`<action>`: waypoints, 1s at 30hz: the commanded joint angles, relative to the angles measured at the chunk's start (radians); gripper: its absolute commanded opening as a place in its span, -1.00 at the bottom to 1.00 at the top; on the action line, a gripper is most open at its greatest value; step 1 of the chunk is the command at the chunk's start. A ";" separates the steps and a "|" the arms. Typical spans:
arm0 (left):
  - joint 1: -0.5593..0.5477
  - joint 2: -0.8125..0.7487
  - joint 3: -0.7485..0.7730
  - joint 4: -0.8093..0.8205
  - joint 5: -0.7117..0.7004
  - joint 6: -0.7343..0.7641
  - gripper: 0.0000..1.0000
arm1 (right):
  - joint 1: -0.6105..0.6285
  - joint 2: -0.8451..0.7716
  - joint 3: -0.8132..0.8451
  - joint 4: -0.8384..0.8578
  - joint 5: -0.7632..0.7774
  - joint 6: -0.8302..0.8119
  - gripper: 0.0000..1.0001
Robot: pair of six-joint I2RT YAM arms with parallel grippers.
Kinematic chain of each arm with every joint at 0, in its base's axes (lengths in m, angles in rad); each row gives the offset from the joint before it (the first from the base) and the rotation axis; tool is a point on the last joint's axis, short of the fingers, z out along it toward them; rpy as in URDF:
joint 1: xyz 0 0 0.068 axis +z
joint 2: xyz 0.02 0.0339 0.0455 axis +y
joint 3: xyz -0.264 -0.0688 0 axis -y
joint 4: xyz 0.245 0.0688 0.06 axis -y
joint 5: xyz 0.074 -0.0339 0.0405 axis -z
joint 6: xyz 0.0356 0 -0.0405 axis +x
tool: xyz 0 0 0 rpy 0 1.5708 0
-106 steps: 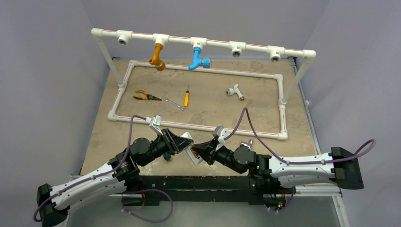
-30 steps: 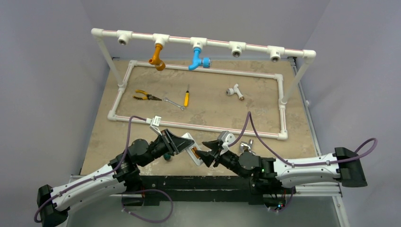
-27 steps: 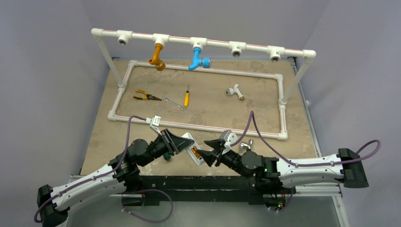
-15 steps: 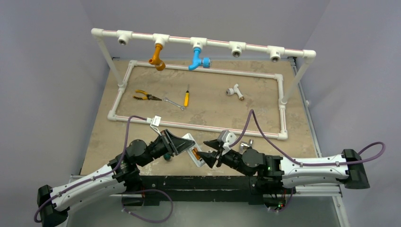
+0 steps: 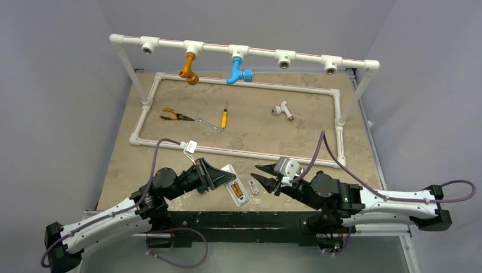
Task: Load the batteries into the remote control
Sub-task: Load the battery into the remote control.
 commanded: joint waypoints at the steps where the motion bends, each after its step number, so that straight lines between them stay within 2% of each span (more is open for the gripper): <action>1: -0.003 0.041 0.008 0.086 0.096 0.020 -1.00 | -0.002 -0.044 0.035 -0.097 -0.126 -0.215 -0.42; 6: -0.003 0.105 0.021 0.129 0.167 0.031 -1.00 | -0.002 -0.072 0.035 -0.148 -0.355 -0.402 -0.19; 9: -0.002 0.129 0.028 0.143 0.189 0.037 -1.00 | -0.002 -0.080 0.034 -0.146 -0.470 -0.441 -0.16; 12: -0.003 0.147 0.035 0.152 0.201 0.042 -1.00 | -0.002 -0.071 0.024 -0.127 -0.571 -0.464 -0.22; 16: -0.003 0.168 0.045 0.161 0.215 0.046 -1.00 | -0.002 -0.028 0.012 -0.107 -0.609 -0.479 -0.37; 27: -0.003 0.179 0.047 0.174 0.233 0.046 -1.00 | -0.016 0.037 -0.041 0.006 -0.611 -0.490 -0.38; 30: -0.003 0.179 0.048 0.177 0.234 0.046 -1.00 | -0.062 0.053 -0.045 0.022 -0.676 -0.467 -0.39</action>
